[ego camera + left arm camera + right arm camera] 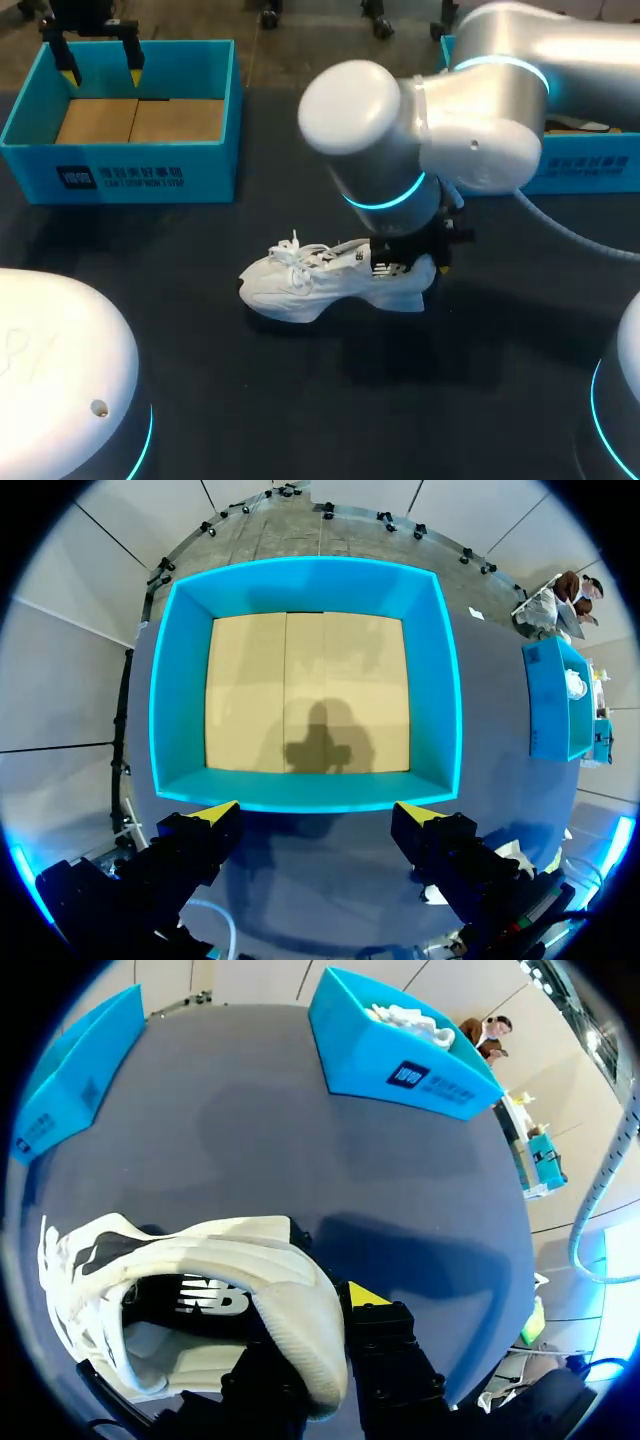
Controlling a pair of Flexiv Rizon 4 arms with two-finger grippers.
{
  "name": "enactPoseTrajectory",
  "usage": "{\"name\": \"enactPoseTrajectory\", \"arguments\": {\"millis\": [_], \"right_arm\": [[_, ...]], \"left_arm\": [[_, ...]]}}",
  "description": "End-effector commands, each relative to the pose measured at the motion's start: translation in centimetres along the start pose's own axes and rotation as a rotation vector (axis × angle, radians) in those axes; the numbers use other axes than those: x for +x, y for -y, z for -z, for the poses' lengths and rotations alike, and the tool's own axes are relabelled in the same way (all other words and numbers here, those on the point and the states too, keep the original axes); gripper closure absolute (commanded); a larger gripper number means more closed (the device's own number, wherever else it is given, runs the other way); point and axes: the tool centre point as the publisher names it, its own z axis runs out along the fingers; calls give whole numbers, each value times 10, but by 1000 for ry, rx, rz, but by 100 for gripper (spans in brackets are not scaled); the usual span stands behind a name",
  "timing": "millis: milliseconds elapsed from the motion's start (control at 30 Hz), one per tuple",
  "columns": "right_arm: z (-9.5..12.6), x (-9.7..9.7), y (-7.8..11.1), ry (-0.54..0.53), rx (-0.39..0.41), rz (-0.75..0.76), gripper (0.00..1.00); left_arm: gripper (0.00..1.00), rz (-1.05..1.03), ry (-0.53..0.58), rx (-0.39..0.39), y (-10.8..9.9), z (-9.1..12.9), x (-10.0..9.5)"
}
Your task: Take the shoe out of the shoebox, open the shoe tongue, remove and reinsert the insole, then place the shoe into the shoebox
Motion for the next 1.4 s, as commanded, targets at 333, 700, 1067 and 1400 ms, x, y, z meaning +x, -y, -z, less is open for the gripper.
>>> {"name": "enactPoseTrajectory", "arguments": {"millis": [333, 700, 1067, 1400], "right_arm": [[-40, 10, 15, -11, 8, -65, 100], [-49, 10, 19, -12, 22, -53, 100], [-42, 9, 16, -8, 27, -43, 45], [-18, 5, 16, -40, -3, -45, 0]], "left_arm": [[0, 0, 1, 0, 0, 0, 0], [0, 0, 1, 0, 0, 0, 0], [0, 0, 1, 0, 0, 0, 0], [0, 0, 1, 0, 0, 0, 0]]}}
